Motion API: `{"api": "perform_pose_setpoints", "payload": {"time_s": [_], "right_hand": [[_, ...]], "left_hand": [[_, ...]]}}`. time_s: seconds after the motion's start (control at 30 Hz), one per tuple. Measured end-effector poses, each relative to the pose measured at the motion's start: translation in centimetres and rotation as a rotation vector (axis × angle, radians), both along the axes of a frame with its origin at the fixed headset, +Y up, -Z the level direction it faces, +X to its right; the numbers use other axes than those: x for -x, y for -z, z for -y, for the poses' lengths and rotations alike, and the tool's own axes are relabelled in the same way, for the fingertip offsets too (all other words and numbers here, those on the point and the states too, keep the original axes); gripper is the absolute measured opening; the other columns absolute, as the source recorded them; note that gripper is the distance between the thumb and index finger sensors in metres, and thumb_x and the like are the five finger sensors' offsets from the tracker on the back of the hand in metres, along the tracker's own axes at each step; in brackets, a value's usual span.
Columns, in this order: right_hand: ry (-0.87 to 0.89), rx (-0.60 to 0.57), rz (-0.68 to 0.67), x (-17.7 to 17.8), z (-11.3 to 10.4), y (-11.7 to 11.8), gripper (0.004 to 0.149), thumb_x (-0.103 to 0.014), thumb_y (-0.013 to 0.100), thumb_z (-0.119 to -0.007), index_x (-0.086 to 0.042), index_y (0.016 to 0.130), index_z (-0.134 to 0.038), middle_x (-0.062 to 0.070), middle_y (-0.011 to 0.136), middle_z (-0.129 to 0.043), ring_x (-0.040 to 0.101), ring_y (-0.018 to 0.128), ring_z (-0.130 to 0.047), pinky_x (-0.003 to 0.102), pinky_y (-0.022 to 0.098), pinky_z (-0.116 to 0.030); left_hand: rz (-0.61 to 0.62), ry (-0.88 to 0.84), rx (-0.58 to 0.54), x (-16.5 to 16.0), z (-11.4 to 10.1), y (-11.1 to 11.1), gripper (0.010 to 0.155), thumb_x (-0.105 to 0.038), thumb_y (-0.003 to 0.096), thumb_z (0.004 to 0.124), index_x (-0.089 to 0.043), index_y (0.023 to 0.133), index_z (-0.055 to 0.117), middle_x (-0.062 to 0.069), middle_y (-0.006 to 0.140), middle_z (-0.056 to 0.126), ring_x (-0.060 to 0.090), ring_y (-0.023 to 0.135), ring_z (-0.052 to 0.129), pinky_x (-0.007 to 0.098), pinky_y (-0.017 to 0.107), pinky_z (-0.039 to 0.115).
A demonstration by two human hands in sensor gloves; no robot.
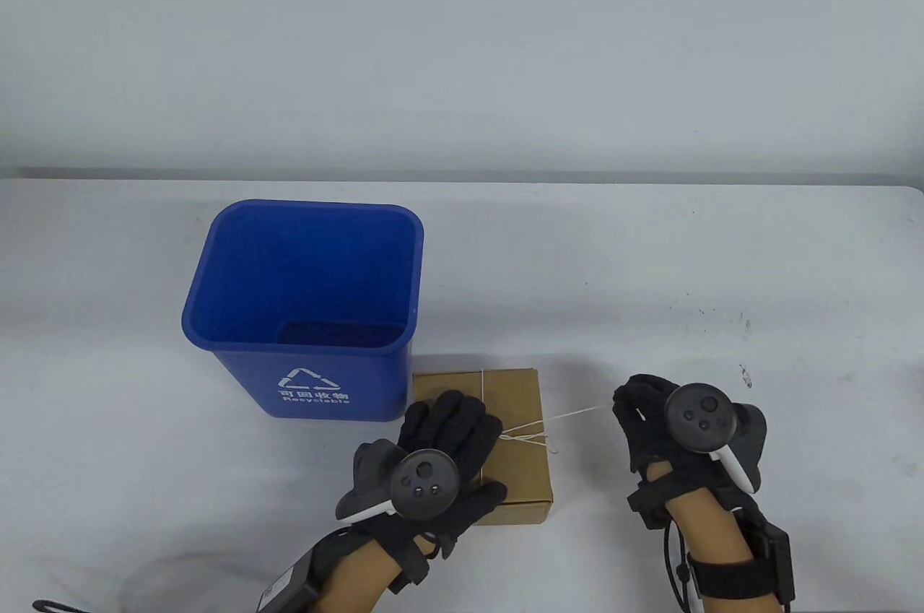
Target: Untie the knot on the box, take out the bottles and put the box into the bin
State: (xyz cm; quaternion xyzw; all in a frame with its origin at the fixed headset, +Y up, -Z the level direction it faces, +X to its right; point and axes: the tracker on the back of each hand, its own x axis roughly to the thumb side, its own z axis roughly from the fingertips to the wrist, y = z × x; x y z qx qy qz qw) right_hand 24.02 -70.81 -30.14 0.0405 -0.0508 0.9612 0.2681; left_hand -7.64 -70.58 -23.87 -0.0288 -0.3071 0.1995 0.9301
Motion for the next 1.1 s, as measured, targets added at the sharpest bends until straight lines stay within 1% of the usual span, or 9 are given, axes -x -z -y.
{"api": "perform_pose_setpoints", "payload": {"time_s": [0.47, 0.63, 0.7, 0.77, 0.83, 0.87, 0.9, 1.0, 1.1], "right_hand": [[-0.059, 0.098, 0.078, -1.0, 1.2, 1.0, 0.036, -0.028, 0.046, -0.080, -0.010, 0.075, -0.089, 0.012, 0.091, -0.079, 0.049, 0.085, -0.072, 0.068, 0.060, -0.055], [-0.091, 0.126, 0.129, -1.6, 1.6, 1.4, 0.036, -0.028, 0.046, -0.080, -0.010, 0.076, -0.089, 0.013, 0.091, -0.079, 0.049, 0.085, -0.071, 0.068, 0.060, -0.055], [-0.100, 0.179, 0.131, -1.7, 2.0, 1.5, 0.036, -0.029, 0.046, -0.080, -0.010, 0.076, -0.088, 0.013, 0.091, -0.078, 0.050, 0.086, -0.070, 0.068, 0.060, -0.054], [-0.087, 0.197, 0.106, -1.6, 2.2, 1.5, 0.038, -0.028, 0.047, -0.079, -0.010, 0.079, -0.086, 0.015, 0.094, -0.074, 0.052, 0.088, -0.065, 0.069, 0.061, -0.051], [-0.082, 0.169, 0.091, -1.2, 1.9, 1.3, 0.046, -0.028, 0.047, -0.077, -0.008, 0.088, -0.078, 0.016, 0.098, -0.069, 0.053, 0.089, -0.062, 0.069, 0.061, -0.049], [-0.078, 0.157, 0.072, -1.1, 1.7, 1.2, 0.048, -0.029, 0.048, -0.076, -0.008, 0.091, -0.075, 0.017, 0.099, -0.066, 0.053, 0.090, -0.060, 0.070, 0.061, -0.048], [-0.065, 0.118, 0.027, -0.7, 1.3, 0.9, 0.050, -0.029, 0.048, -0.076, -0.008, 0.093, -0.072, 0.017, 0.100, -0.064, 0.053, 0.091, -0.058, 0.070, 0.062, -0.047], [-0.011, 0.027, -0.105, 1.1, 0.3, 0.0, 0.052, -0.031, 0.048, -0.075, -0.009, 0.095, -0.071, 0.017, 0.101, -0.063, 0.053, 0.092, -0.057, 0.070, 0.062, -0.047], [-0.007, -0.016, -0.232, 3.2, -0.1, -0.9, 0.052, -0.032, 0.048, -0.076, -0.009, 0.094, -0.071, 0.016, 0.102, -0.062, 0.053, 0.093, -0.056, 0.070, 0.062, -0.047]], "left_hand": [[-0.018, -0.006, 0.000, 0.1, 0.0, 0.0, 0.083, -0.063, 0.0492, 0.066, -0.020, 0.115, 0.038, 0.009, 0.119, 0.028, 0.047, 0.112, 0.020, 0.071, 0.073, 0.017], [-0.020, -0.006, 0.006, 0.1, 0.0, 0.0, 0.083, -0.063, 0.0491, 0.066, -0.021, 0.115, 0.038, 0.008, 0.119, 0.028, 0.047, 0.112, 0.021, 0.071, 0.073, 0.017], [-0.020, -0.002, 0.007, 0.1, 0.0, 0.0, 0.083, -0.063, 0.0492, 0.066, -0.021, 0.115, 0.037, 0.008, 0.120, 0.028, 0.047, 0.112, 0.021, 0.071, 0.073, 0.017], [-0.020, -0.004, 0.006, 0.2, 0.0, 0.0, 0.083, -0.063, 0.0490, 0.066, -0.021, 0.115, 0.037, 0.008, 0.119, 0.028, 0.047, 0.112, 0.021, 0.071, 0.073, 0.017], [-0.020, -0.004, 0.007, 0.2, 0.0, 0.0, 0.083, -0.063, 0.0491, 0.066, -0.021, 0.115, 0.037, 0.008, 0.119, 0.028, 0.047, 0.112, 0.021, 0.071, 0.073, 0.017], [-0.020, -0.004, 0.007, 0.2, 0.0, 0.0, 0.083, -0.063, 0.0491, 0.066, -0.021, 0.115, 0.037, 0.008, 0.119, 0.028, 0.047, 0.112, 0.021, 0.071, 0.073, 0.017], [-0.020, -0.004, 0.006, 0.2, 0.0, 0.0, 0.083, -0.063, 0.0491, 0.066, -0.021, 0.115, 0.037, 0.008, 0.119, 0.028, 0.047, 0.112, 0.021, 0.071, 0.073, 0.017], [-0.020, -0.001, 0.007, 0.2, 0.0, 0.0, 0.083, -0.063, 0.0492, 0.065, -0.021, 0.115, 0.037, 0.008, 0.119, 0.027, 0.047, 0.112, 0.020, 0.071, 0.073, 0.017], [-0.019, -0.002, 0.008, 0.2, 0.0, 0.0, 0.083, -0.063, 0.0491, 0.065, -0.021, 0.115, 0.037, 0.008, 0.119, 0.027, 0.047, 0.112, 0.020, 0.071, 0.073, 0.017]]}}
